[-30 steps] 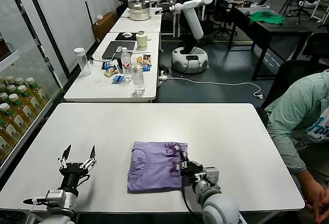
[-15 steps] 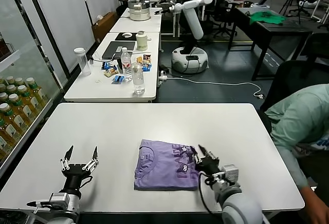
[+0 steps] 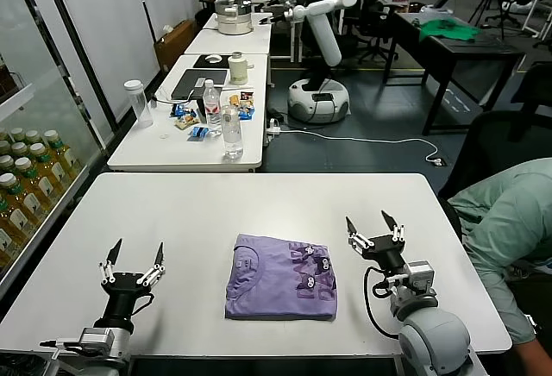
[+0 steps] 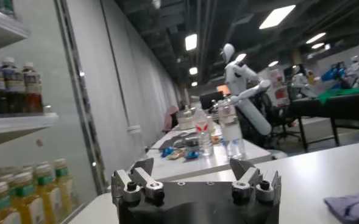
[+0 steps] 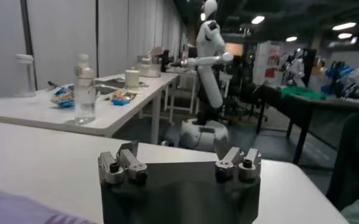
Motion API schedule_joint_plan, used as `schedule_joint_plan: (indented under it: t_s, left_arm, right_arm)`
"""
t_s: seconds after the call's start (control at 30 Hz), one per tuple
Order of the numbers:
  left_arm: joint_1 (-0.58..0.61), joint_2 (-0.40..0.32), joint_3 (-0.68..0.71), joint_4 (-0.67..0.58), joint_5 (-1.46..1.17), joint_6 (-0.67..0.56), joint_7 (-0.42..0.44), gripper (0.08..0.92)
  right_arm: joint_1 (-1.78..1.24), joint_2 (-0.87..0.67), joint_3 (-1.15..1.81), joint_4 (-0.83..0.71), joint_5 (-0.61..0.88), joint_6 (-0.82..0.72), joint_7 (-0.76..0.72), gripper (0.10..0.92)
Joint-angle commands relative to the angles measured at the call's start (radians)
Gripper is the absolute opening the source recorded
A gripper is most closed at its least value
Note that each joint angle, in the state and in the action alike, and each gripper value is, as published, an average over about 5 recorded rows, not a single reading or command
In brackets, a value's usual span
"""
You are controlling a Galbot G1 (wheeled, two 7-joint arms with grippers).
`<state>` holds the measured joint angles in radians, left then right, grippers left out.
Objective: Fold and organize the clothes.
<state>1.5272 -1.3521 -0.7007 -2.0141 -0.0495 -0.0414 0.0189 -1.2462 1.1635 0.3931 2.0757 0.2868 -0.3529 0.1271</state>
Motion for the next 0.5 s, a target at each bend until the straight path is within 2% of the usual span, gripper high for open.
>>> schedule_joint_plan:
  t_s: [0.03, 0.3, 0.5]
  left_arm:
    - [0.032, 0.009, 0.023, 0.030, -0.027, -0.056, 0.050, 0.823]
    - [-0.050, 0.052, 0.020, 0.136, -0.065, -0.082, 0.033, 0.823]
    - [-0.169, 0.169, 0.023, 0.225, -0.108, -0.071, 0.014, 0.823]
  right_arm:
    - [-0.019, 0.082, 0.081, -0.120, -0.212, 0.160, -0.089, 0.818]
    - [0.052, 0.035, 0.038, -0.128, -0.229, 0.136, -0.075, 0.823]
    - [0.105, -0.003, 0.022, -0.144, -0.257, 0.104, -0.076, 0.823]
